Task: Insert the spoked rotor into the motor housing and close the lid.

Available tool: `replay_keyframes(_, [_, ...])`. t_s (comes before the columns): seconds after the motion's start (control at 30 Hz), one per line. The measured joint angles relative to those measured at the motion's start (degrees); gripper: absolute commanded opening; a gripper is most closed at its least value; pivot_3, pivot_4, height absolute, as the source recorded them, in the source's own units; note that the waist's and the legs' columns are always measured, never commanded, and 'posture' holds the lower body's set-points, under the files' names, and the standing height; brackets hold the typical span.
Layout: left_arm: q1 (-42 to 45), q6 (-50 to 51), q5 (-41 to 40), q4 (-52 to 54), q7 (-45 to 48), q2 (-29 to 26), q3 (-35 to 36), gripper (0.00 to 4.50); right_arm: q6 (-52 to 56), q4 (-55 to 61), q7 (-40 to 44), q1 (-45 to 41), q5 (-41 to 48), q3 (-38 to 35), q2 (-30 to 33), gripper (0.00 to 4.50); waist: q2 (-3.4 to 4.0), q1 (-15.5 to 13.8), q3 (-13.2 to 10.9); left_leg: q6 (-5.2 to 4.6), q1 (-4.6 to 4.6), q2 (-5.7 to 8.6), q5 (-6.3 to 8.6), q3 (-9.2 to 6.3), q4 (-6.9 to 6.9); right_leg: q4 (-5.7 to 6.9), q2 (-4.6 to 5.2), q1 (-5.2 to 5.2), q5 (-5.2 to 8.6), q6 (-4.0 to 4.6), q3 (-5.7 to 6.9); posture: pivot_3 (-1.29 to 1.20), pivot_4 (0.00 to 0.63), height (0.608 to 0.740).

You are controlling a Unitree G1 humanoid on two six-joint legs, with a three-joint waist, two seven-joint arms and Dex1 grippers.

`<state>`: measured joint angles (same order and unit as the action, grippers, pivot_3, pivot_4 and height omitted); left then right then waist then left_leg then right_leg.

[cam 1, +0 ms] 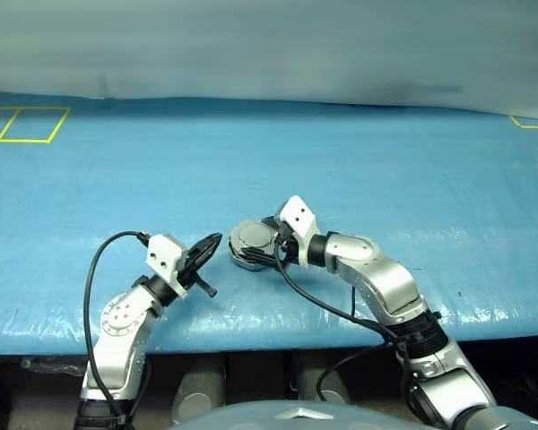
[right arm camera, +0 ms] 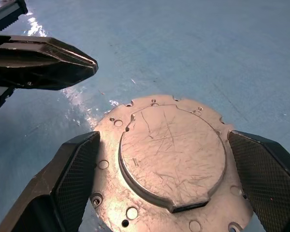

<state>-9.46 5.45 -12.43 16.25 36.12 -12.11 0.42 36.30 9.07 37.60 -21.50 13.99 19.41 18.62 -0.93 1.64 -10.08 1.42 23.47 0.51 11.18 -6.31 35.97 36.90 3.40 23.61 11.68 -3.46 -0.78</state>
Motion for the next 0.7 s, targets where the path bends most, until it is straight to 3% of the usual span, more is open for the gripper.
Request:
replay_keyframes(0.13, [-1.15, -0.17, 0.04, 0.0, -1.5, 0.69, -1.82, 0.0, -1.1, -1.84, -0.01, -0.49, -0.89, 0.46, -0.79, 4.46, 0.01, 0.07, 0.0, 0.0, 0.0, -0.01, 0.0, 0.0, -0.02, 0.01, -0.01, 0.03, 0.0, 0.0, 0.0, 0.0, 0.15, 0.74])
replay_keyframes(0.23, [-1.81, -0.19, 0.11, -0.02, -2.01, 0.63, -3.06, 0.0, -1.19, -2.07, -0.36, -0.49, -1.71, 0.45, -1.39, 3.93, 0.01, 0.11, 0.0, 0.0, 0.01, -0.01, 0.0, 0.01, -0.02, 0.01, -0.01, 0.05, 0.0, 0.0, 0.0, 0.0, 0.15, 0.74])
replay_keyframes(0.33, [-2.78, -0.71, 0.14, -0.44, -2.23, 0.51, -4.03, 0.0, -1.14, -2.06, -1.2, -0.47, -2.19, 0.46, -2.5, 3.03, 0.02, 0.21, 0.0, 0.0, 0.01, -0.01, 0.0, 0.01, -0.03, 0.01, -0.01, 0.06, 0.0, 0.01, 0.0, 0.0, 0.15, 0.74])
replay_keyframes(0.7, [-4.8, -8.74, 0.16, -7.67, -1.39, -0.86, -3.29, 0.0, 0.78, -0.53, -4.35, 0.05, -2.88, 1.34, -5.75, 3.03, 0.04, 0.46, 0.0, 0.01, 0.07, -0.03, 0.01, 0.02, -0.06, 0.01, -0.01, 0.16, 0.01, 0.03, 0.0, 0.0, 0.15, 0.74])
